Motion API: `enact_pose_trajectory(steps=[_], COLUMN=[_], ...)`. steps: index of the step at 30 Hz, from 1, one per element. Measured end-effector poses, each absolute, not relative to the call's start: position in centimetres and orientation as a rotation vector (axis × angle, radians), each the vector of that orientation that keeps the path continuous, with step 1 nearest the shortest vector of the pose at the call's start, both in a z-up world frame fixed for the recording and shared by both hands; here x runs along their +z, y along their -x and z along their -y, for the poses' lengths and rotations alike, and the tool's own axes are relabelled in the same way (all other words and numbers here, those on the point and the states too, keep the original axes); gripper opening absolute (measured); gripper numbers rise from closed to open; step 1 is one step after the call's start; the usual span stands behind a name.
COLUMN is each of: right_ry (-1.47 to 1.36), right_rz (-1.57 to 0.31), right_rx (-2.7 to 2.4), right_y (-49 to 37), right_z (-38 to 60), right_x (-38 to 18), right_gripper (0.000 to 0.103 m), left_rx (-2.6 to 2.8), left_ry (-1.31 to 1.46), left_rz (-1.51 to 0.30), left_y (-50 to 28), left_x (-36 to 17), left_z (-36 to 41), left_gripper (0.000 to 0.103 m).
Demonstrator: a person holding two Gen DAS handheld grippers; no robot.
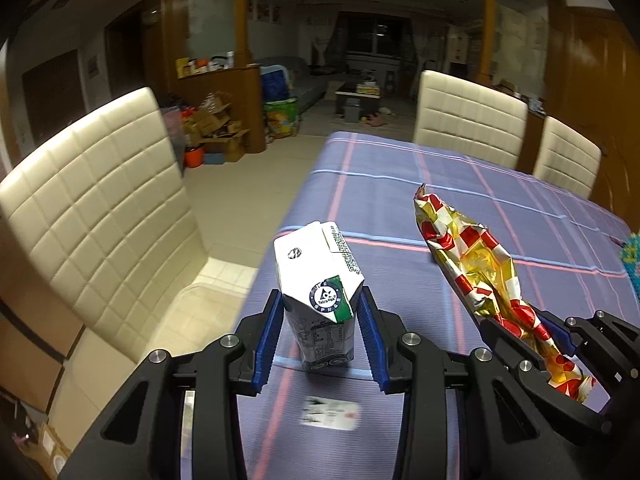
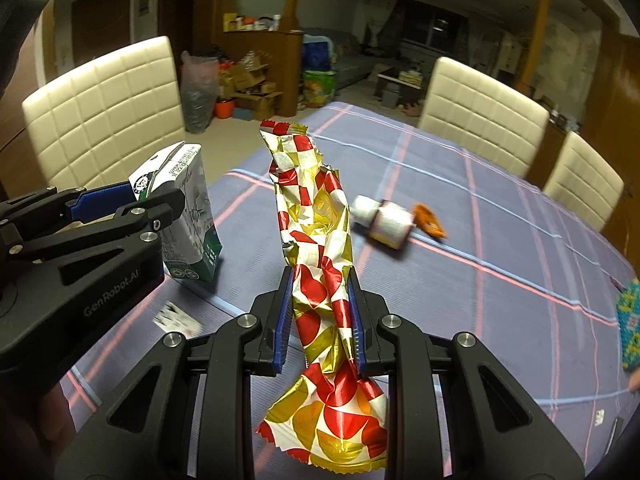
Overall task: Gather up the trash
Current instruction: 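Lift the carton with the left tool while the right tool lifts the red-and-gold wrapper, then carry the carton with the left tool while the right tool carries the wrapper to the bin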
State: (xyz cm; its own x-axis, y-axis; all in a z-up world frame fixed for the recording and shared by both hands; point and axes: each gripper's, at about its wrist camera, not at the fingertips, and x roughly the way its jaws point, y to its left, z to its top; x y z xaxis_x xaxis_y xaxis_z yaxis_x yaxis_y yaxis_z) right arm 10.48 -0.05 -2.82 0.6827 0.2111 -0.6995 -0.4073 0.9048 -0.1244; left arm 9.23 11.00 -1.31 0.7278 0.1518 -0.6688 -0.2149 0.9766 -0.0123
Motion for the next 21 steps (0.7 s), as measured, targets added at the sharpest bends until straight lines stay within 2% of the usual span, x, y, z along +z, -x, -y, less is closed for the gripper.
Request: enact_pose_trajectory(steps=[21], right_ry=[0.421], right_rz=[-0.749], right_rx=[0.551], right_y=[-12.2], right_z=[-14.0], right_x=[-4.7], right_gripper=[0.026], left_rx=[0.415], left_ry=[0.176], left_rz=[-0.747], left_y=[-8.5], left_x=[-3.2], left_z=[-24.3], left_gripper=[0.037])
